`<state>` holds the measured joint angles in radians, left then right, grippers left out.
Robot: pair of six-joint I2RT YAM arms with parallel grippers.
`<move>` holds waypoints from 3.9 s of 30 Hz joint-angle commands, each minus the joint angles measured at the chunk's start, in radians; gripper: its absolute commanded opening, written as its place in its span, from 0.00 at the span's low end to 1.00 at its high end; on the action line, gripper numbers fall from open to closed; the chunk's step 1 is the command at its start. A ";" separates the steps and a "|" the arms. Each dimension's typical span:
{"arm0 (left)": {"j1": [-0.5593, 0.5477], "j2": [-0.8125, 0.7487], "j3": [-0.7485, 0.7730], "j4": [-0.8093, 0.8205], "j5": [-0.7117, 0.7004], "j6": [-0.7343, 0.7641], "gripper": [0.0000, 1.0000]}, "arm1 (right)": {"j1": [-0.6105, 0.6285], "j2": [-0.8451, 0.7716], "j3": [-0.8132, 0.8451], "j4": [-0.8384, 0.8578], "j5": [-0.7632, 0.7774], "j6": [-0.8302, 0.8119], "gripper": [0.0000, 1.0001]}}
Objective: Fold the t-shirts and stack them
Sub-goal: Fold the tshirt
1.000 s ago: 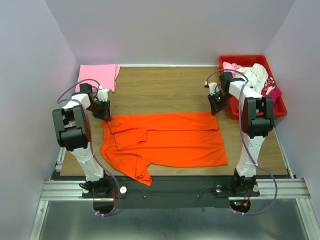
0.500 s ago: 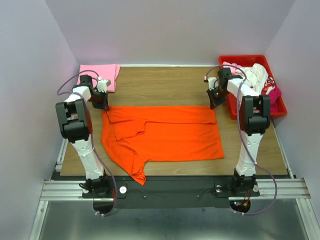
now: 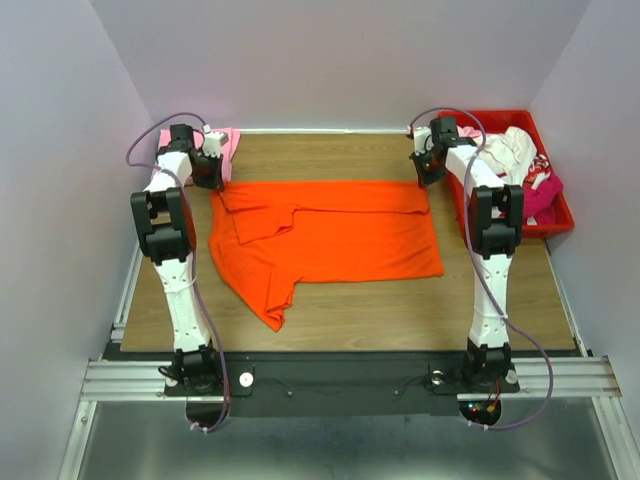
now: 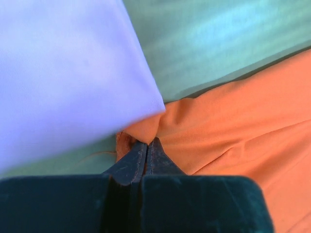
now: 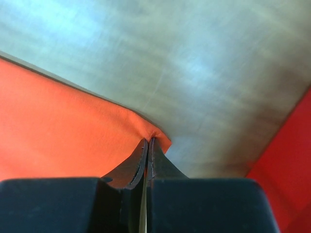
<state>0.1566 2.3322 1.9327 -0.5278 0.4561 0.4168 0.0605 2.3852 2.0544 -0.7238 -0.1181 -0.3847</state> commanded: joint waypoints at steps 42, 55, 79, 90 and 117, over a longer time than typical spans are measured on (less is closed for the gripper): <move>0.425 -0.812 -0.799 -0.439 0.461 0.508 0.48 | 1.024 -0.273 -0.324 0.038 -0.089 0.112 0.52; 0.425 -0.855 -0.796 -0.478 0.431 0.602 0.42 | 1.035 -0.204 -0.270 0.049 0.000 0.142 0.06; -0.428 -1.208 -1.129 -0.244 0.128 0.732 0.35 | 0.745 -0.241 -0.398 0.078 -0.373 0.270 0.01; -0.752 -1.050 -1.200 0.147 -0.008 0.522 0.38 | 0.745 -0.227 -0.436 0.078 -0.385 0.271 0.01; -0.734 -1.240 -1.201 -0.377 -0.188 1.001 0.11 | 0.513 -0.621 -0.738 -0.016 -0.216 0.138 0.48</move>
<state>-0.6109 1.1362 0.7059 -0.8616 0.2882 1.4052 0.6395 1.8008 1.3773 -0.7059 -0.4309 -0.1936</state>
